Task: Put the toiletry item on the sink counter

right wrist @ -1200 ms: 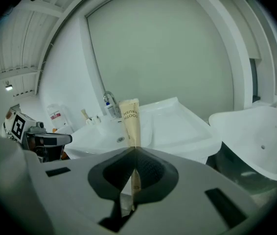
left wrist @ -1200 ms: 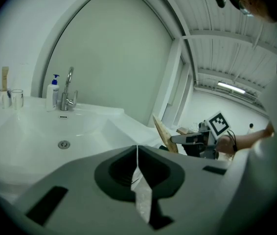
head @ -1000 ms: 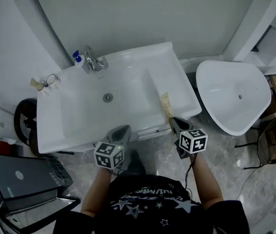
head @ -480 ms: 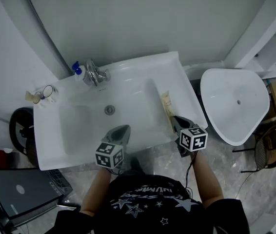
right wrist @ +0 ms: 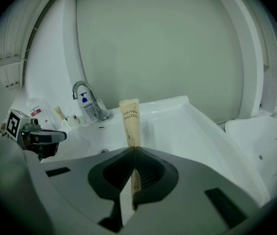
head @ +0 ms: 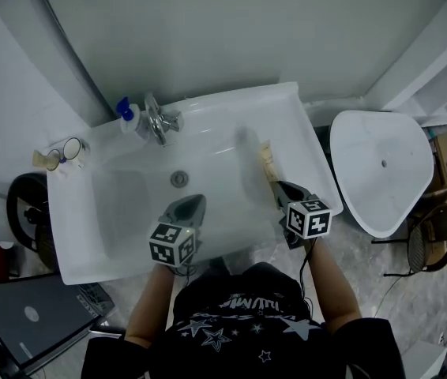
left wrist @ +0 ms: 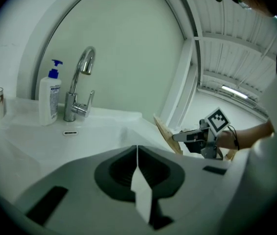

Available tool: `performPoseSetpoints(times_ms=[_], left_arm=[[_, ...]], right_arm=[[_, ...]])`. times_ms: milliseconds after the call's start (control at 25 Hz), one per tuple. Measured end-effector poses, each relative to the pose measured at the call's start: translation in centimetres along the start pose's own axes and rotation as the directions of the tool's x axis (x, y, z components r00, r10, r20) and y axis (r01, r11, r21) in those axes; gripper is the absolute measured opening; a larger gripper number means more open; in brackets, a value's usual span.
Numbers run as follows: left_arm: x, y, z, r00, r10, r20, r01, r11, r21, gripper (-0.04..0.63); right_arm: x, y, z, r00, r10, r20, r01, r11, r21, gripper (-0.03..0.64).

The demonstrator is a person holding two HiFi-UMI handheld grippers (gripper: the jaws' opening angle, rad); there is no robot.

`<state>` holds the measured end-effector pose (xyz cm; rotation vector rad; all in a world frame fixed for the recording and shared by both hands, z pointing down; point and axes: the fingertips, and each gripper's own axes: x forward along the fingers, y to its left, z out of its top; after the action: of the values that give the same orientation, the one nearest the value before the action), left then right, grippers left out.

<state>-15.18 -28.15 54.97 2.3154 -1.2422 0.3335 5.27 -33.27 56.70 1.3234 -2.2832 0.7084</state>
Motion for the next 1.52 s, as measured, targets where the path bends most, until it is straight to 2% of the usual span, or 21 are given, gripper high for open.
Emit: performPoseSetpoints(times_ms=[280,480,680,840,920,1040,1240,1400,1520], left_arm=[[0.6,0.0,0.3,1.0,0.021,-0.005,-0.021,1.0,-0.01,0.02],[1.3,0.3,1.1,0.995,0.103,0.009,-0.102,0.994,-0.037,0.02],[2.7,-0.6,2.3,0.982,0.185,0.028,-0.183,0.981,-0.066,0.02],[3.8,-1.2,3.4,0.972,0.234,0.04,-0.23,0.97,-0.074,0.02],[4.3,-1.3,3.7,0.966,0.257,0.041,-0.253,0.964,-0.078,0.02],[4.7,-1.4,4.0,0.956,0.291,0.04,-0.287,0.954,-0.084,0.02],[5.2,-1.2,4.1,0.94,0.339,0.036,-0.334,0.937,-0.102,0.02],[5.6,-0.9,4.2,0.93,0.367,0.028,-0.361,0.925,-0.118,0.02],[5.9,-0.7,4.4,0.924,0.38,0.026,-0.375,0.919,-0.119,0.02]], right_arm=[[1.4,-1.4,1.1,0.999,0.008,-0.031,-0.01,0.998,-0.065,0.015],[3.3,-3.9,2.8,0.998,0.018,-0.058,-0.027,0.985,-0.171,0.015],[5.1,-6.2,4.2,0.992,0.066,-0.108,-0.091,0.966,-0.243,0.015],[6.8,-7.6,5.4,0.985,0.086,-0.148,-0.132,0.93,-0.343,0.015],[7.7,-8.3,6.2,0.983,0.086,-0.161,-0.148,0.893,-0.425,0.015],[9.0,-9.0,7.5,0.98,0.088,-0.178,-0.173,0.82,-0.546,0.015],[11.2,-9.8,9.6,0.978,0.078,-0.192,-0.195,0.666,-0.72,0.015],[12.9,-10.1,10.7,0.979,0.073,-0.189,-0.198,0.534,-0.822,0.015],[14.2,-10.2,11.2,0.978,0.07,-0.196,-0.206,0.468,-0.86,0.015]])
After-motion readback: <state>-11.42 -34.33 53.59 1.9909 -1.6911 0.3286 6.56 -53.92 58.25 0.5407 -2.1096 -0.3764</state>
